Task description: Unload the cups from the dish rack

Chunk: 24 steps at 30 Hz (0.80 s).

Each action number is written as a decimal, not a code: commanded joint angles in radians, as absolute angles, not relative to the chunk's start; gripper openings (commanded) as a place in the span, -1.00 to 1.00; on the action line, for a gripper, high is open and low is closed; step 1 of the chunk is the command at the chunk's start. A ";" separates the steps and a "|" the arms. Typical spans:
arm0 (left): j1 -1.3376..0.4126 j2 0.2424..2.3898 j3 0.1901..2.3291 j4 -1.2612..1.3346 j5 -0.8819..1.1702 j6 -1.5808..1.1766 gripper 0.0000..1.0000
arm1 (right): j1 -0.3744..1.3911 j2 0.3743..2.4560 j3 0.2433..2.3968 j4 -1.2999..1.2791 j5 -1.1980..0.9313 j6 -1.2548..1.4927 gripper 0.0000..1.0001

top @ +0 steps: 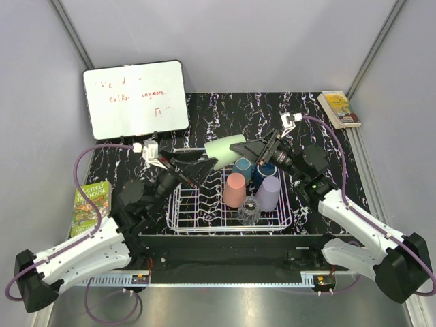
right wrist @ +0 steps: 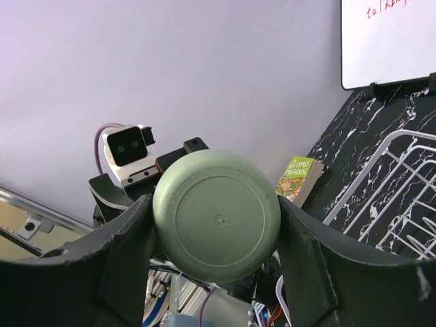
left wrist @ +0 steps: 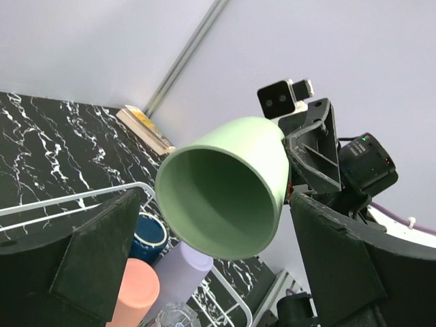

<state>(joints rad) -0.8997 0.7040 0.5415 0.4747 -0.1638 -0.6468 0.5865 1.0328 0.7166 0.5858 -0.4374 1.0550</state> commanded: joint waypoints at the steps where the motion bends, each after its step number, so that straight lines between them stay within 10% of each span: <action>1: -0.896 0.710 0.572 0.563 -0.127 -0.626 0.90 | 0.581 1.023 0.726 0.675 -0.476 1.078 -1.00; 9: -0.896 0.772 0.595 0.592 -0.043 -0.646 0.21 | 0.581 1.058 0.727 0.678 -0.494 1.077 -1.00; 16: -0.896 0.821 0.618 0.618 0.024 -0.675 0.05 | 0.581 1.083 0.723 0.675 -0.500 1.071 -1.00; 20: -0.896 0.853 0.627 0.623 0.055 -0.680 -0.44 | 0.581 1.100 0.723 0.695 -0.518 1.081 -1.00; 21: -0.897 0.859 0.630 0.618 0.060 -0.680 -0.99 | 0.581 1.100 0.724 0.693 -0.520 1.080 -1.00; 24: -0.897 0.865 0.641 0.588 0.054 -0.673 -1.00 | 0.581 1.086 0.732 0.646 -0.520 1.054 -1.00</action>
<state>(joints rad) -0.9020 0.8513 0.5842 0.5808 0.0414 -0.7071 0.5804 1.1034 0.7124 0.6357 -0.4919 1.1114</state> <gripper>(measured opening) 0.054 0.685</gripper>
